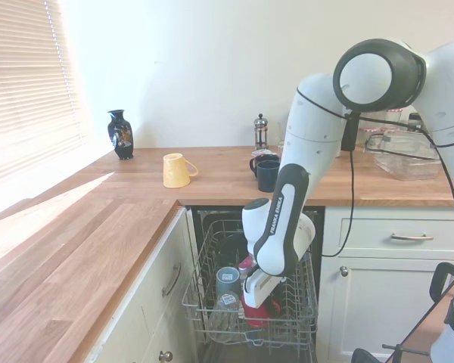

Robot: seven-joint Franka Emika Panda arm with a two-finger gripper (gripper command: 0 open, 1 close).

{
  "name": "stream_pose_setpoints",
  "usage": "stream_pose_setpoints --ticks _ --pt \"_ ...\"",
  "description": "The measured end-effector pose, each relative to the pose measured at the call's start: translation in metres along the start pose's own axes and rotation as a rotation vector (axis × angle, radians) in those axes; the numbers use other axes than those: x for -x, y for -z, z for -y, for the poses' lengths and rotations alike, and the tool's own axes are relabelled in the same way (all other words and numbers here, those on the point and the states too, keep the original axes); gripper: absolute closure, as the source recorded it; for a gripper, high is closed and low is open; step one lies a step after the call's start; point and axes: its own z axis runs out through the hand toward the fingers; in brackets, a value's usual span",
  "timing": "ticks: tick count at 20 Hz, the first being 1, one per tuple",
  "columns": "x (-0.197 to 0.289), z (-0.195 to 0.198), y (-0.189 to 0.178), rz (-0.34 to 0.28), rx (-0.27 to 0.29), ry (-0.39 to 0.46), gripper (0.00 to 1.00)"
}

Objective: Unload a mug from dishwasher

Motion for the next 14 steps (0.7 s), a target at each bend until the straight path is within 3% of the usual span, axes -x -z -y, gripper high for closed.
stream_pose_setpoints --ticks 6,14 --pt "0.004 0.013 -0.001 0.044 0.021 0.058 1.0" --pt "0.004 0.016 -0.002 0.026 0.03 0.071 1.0"
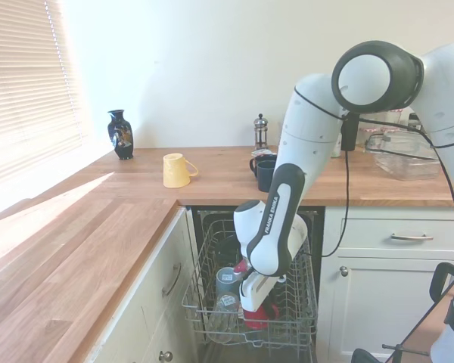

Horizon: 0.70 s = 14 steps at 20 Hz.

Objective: Unload a mug from dishwasher

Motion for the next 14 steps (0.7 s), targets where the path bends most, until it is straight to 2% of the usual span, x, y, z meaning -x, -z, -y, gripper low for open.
stream_pose_setpoints --ticks 5,14 --pt "-0.003 -0.002 0.016 -0.043 0.003 -0.004 1.0" --pt "-0.013 -0.02 0.07 -0.127 0.016 -0.008 1.0"
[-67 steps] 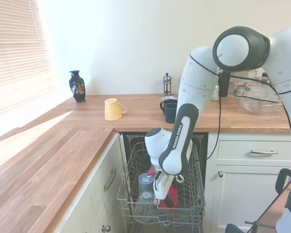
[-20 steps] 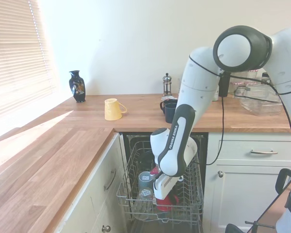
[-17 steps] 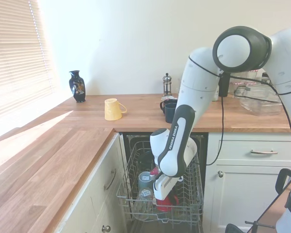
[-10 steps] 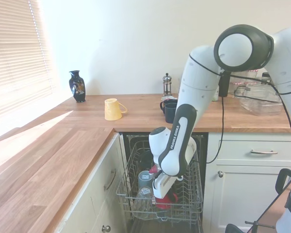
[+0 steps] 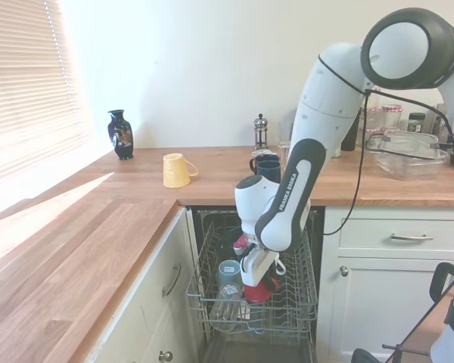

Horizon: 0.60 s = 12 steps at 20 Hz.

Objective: Unload a mug from dishwasher

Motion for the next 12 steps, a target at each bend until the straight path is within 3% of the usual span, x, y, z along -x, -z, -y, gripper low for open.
stream_pose_setpoints --ticks 4,12 --pt "-0.014 -0.005 0.026 -0.053 -0.009 -0.002 1.0" --pt "-0.034 0.004 0.086 -0.097 -0.019 -0.004 1.0"
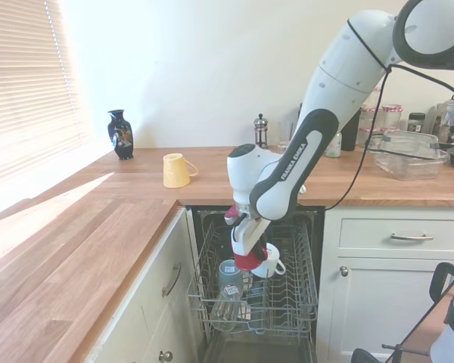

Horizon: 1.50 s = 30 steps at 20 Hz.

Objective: Unload a mug from dishwasher

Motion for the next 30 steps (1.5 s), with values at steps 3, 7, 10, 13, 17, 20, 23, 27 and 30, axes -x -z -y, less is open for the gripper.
stream_pose_setpoints --ticks 3,7,10,13,17,20,23,27,30 --pt "-0.018 -0.002 0.028 -0.016 -0.022 -0.04 1.0" --pt "-0.047 -0.016 0.064 -0.022 -0.065 -0.091 1.0" --pt "-0.067 -0.026 0.087 -0.029 -0.085 -0.117 1.0" --pt "-0.085 -0.032 0.103 -0.035 -0.101 -0.138 1.0" --pt "-0.105 -0.04 0.121 -0.032 -0.123 -0.18 1.0" --pt "-0.119 -0.05 0.129 -0.02 -0.14 -0.218 1.0" --pt "-0.129 -0.055 0.131 -0.009 -0.15 -0.249 1.0" --pt "-0.149 -0.054 0.135 0.011 -0.156 -0.276 1.0" --pt "-0.168 -0.051 0.141 0.02 -0.155 -0.292 1.0"
